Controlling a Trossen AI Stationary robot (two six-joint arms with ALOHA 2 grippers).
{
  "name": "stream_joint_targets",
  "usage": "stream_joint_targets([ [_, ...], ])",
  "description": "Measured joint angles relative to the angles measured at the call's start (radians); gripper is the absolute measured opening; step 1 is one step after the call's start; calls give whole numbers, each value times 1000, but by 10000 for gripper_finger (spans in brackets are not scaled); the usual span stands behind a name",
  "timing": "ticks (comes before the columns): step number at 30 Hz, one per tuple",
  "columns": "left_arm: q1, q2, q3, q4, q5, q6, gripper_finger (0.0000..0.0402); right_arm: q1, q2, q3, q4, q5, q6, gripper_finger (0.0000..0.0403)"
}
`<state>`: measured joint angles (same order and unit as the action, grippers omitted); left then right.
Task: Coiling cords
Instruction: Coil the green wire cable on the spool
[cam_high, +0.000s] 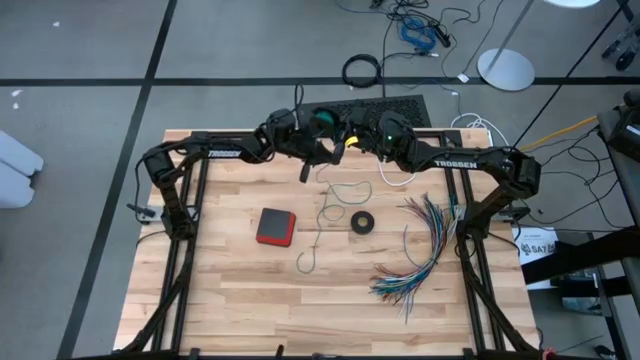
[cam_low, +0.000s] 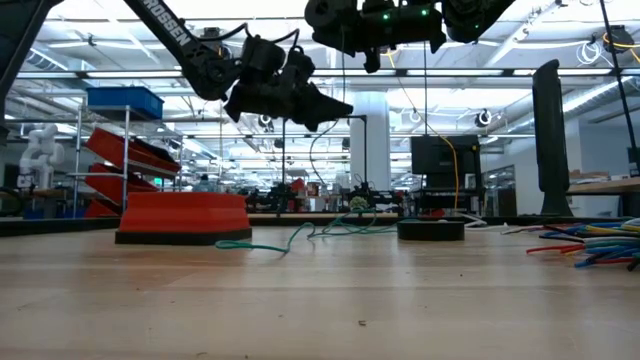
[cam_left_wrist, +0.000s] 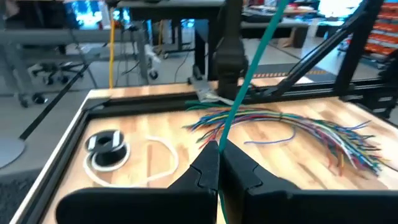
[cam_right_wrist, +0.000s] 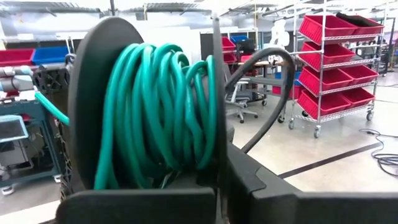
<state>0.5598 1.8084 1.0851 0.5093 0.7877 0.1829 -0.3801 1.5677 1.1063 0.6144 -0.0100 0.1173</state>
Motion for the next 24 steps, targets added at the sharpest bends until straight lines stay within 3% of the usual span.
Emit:
stream_joint_targets([
  [6, 26, 0, 0, -44, -9, 1, 4, 0, -8, 0, -59, -21, -32, 0],
  [24, 88, 0, 0, -111, -17, 6, 3, 0, -132, 0, -623, -71, -181, 0],
])
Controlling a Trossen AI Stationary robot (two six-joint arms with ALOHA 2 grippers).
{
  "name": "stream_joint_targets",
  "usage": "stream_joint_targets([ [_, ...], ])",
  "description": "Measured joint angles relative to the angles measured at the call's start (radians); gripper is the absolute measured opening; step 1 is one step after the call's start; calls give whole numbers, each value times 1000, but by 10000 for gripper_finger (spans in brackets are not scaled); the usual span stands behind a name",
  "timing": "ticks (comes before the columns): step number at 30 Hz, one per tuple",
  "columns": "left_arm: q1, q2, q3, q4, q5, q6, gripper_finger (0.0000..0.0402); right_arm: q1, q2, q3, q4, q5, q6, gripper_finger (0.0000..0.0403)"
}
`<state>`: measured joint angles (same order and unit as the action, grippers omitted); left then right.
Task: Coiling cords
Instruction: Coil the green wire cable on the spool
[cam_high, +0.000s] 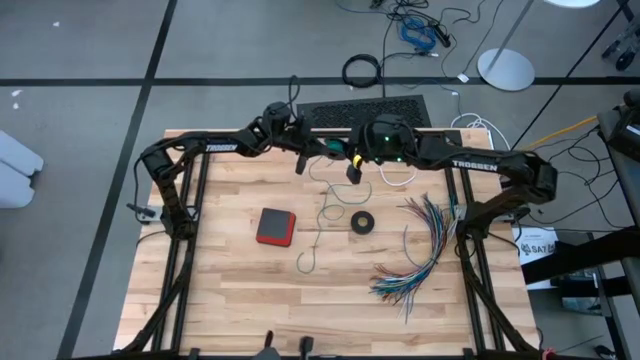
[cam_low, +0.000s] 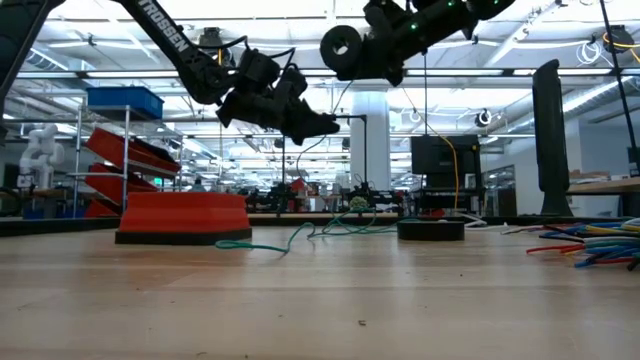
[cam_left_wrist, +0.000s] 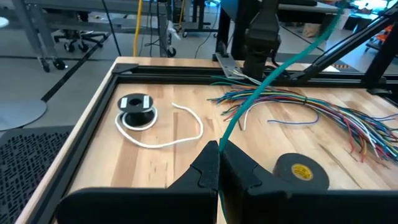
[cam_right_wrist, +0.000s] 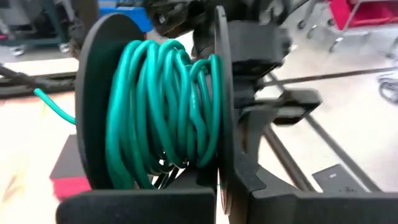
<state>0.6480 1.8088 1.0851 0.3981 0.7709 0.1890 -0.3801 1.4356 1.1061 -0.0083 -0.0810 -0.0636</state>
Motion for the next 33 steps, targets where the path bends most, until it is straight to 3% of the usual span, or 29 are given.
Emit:
stream_joint_targets([
  [14, 36, 0, 0, -31, -17, 0, 3, 0, -43, 0, -249, -12, -59, 0],
  [23, 37, 0, 0, -24, -18, -27, 3, 0, -43, 0, -382, 174, -153, 0],
  [33, 29, -4, 0, -9, -15, -87, 3, 0, -5, 0, -377, 342, -253, 0],
])
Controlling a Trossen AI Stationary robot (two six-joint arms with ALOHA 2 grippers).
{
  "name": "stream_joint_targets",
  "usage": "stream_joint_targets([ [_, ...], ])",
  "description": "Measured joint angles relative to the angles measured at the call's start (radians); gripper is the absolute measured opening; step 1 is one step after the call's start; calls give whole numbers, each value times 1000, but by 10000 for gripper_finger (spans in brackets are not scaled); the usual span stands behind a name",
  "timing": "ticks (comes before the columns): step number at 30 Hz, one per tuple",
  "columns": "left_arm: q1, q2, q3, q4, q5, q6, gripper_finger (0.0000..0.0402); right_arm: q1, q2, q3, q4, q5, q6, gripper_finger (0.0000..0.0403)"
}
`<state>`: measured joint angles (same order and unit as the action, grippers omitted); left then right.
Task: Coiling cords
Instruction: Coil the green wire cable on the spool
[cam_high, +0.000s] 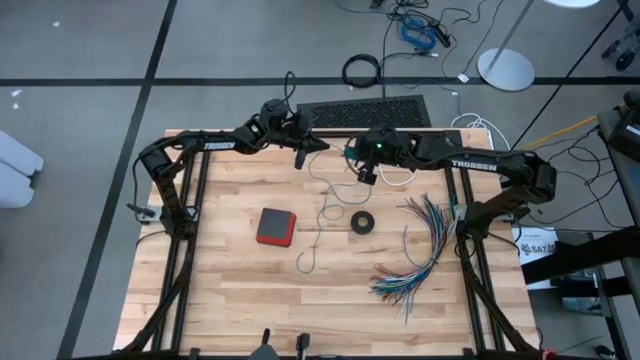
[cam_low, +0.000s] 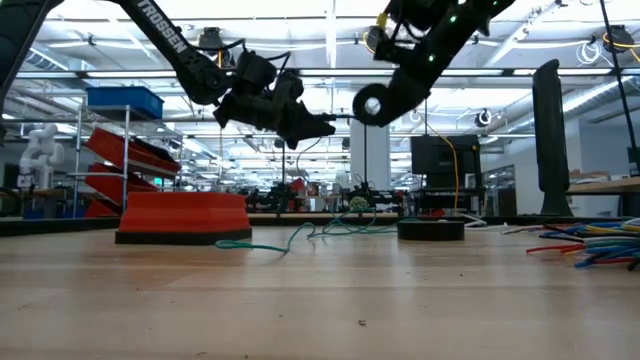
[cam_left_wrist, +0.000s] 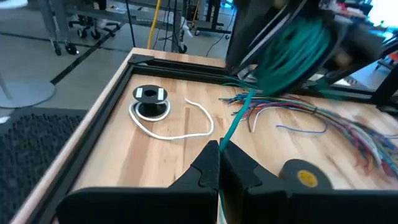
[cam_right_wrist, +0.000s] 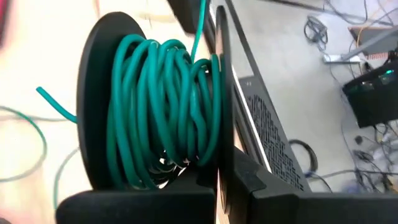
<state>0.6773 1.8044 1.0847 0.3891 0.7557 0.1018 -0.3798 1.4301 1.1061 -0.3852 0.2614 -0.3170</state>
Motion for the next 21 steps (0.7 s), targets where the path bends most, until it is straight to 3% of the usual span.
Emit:
stream_joint_targets([
  [10, -30, -6, 19, -5, 74, -71, 3, 1, 100, 0, 131, 207, -29, 0],
  [21, -86, -7, 20, 71, 58, -108, 3, 2, 108, 0, 267, 216, -45, 0],
])
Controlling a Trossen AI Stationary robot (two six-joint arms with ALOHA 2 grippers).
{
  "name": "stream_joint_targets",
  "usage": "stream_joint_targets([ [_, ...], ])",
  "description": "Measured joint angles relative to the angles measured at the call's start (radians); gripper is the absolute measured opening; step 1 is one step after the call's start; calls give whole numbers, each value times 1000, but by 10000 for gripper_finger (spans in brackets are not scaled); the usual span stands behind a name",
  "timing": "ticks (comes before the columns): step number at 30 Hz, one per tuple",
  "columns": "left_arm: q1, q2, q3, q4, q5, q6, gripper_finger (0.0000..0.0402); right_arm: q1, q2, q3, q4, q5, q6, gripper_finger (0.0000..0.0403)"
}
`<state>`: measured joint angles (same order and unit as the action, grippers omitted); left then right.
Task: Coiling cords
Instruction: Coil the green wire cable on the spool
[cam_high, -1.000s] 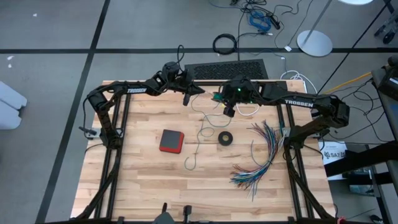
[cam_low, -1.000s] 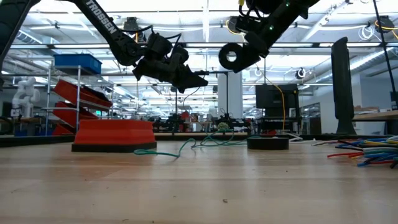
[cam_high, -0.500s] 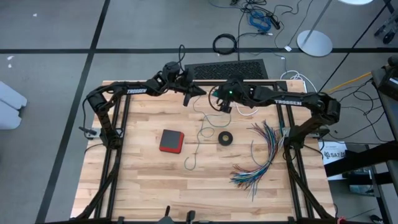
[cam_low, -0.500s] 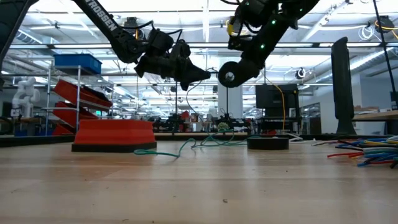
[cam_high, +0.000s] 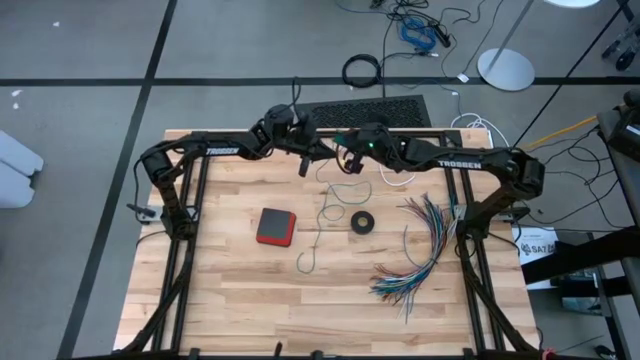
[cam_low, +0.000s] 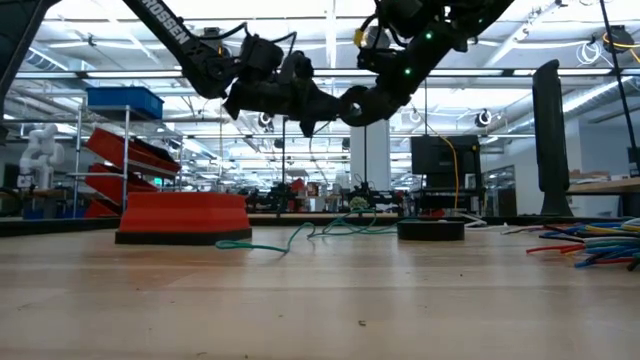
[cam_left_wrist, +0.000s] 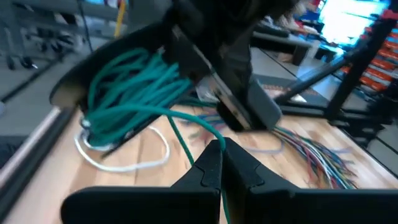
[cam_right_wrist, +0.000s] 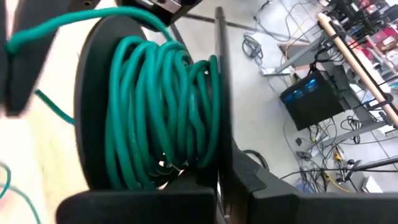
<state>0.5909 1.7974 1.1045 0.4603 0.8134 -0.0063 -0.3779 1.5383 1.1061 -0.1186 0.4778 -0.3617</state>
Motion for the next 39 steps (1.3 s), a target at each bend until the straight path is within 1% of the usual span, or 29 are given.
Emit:
stream_joint_targets([
  [2, -10, 0, 0, 37, -29, -15, 3, 0, 7, 0, 19, 1, 5, 0],
  [7, -30, 0, 0, 112, -65, -48, 3, 3, 50, 0, 61, -1, 21, 0],
  [10, -37, 0, 0, 111, -92, -41, 3, 12, 80, 0, 96, -12, 33, 0],
  [16, -38, -2, 0, 69, -95, -28, 3, 25, 98, 0, 182, -31, 44, 0],
  [21, -36, -3, 0, 16, -105, 10, 3, 24, 91, -1, 216, -31, 64, 0],
  [24, -36, -5, 0, 12, -112, 14, 3, 24, 88, -2, 232, -63, 93, 0],
  [28, -43, -6, 0, 15, -129, 16, 9, 21, 88, -2, 251, -74, 136, 0],
  [33, -65, -6, 1, 17, -173, 47, 17, 17, 88, -2, 251, -98, 181, 0],
  [39, -76, 1, 0, 16, -147, 64, 19, 13, 83, 1, 313, -148, 216, 0],
])
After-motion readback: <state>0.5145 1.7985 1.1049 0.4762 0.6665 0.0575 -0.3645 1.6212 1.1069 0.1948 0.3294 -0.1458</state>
